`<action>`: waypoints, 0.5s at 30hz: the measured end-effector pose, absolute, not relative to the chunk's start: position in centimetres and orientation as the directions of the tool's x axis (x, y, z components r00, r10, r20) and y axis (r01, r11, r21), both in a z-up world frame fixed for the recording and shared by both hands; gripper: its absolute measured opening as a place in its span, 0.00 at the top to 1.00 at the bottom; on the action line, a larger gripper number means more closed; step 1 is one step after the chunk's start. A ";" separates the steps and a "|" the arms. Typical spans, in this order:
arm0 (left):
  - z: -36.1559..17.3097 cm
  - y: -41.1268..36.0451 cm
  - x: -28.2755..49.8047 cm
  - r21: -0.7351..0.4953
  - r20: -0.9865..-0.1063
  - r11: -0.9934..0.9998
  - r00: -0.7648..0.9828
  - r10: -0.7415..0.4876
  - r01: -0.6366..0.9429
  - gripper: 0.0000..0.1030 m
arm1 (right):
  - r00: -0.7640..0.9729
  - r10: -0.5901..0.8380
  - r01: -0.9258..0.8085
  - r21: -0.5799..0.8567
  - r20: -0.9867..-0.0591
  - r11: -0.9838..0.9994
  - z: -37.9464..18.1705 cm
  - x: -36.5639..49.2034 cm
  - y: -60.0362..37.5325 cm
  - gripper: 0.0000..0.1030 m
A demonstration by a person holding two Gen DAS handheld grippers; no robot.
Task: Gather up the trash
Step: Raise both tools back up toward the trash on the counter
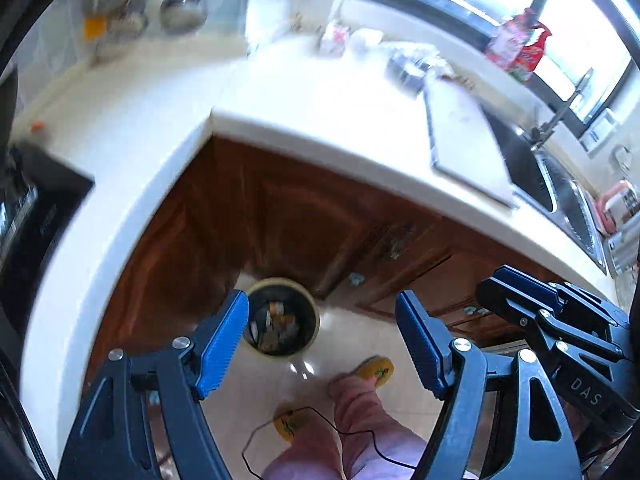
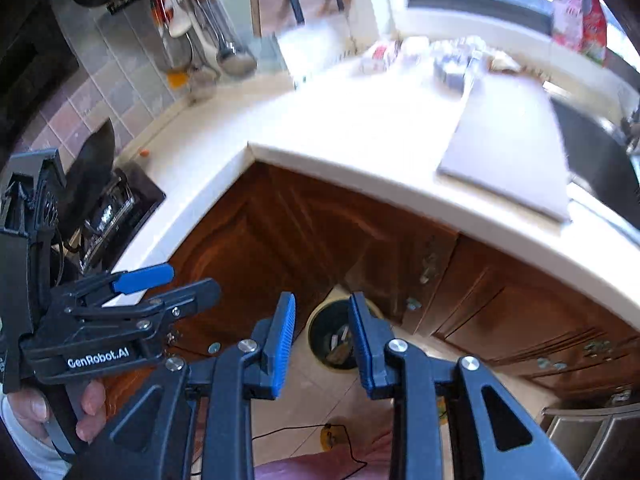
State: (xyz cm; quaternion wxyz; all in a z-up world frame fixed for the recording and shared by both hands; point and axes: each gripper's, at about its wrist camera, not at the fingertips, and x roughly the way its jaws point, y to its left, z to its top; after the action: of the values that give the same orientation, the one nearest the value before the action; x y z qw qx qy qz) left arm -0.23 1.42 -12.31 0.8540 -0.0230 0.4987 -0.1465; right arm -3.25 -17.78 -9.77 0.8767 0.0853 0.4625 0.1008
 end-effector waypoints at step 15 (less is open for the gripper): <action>2.4 -1.7 2.6 -0.189 -0.667 0.929 0.652 -0.360 0.319 0.20 | 0.716 0.168 -0.026 0.214 -0.678 0.977 4.0 -1.8 -24.2 0.56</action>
State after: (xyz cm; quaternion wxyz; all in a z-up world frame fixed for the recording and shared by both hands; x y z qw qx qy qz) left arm 2.63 -1.72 2.39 0.9086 -0.0274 0.3727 -0.1867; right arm -1.85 -24.21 4.03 0.9214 0.0946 0.3733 0.0526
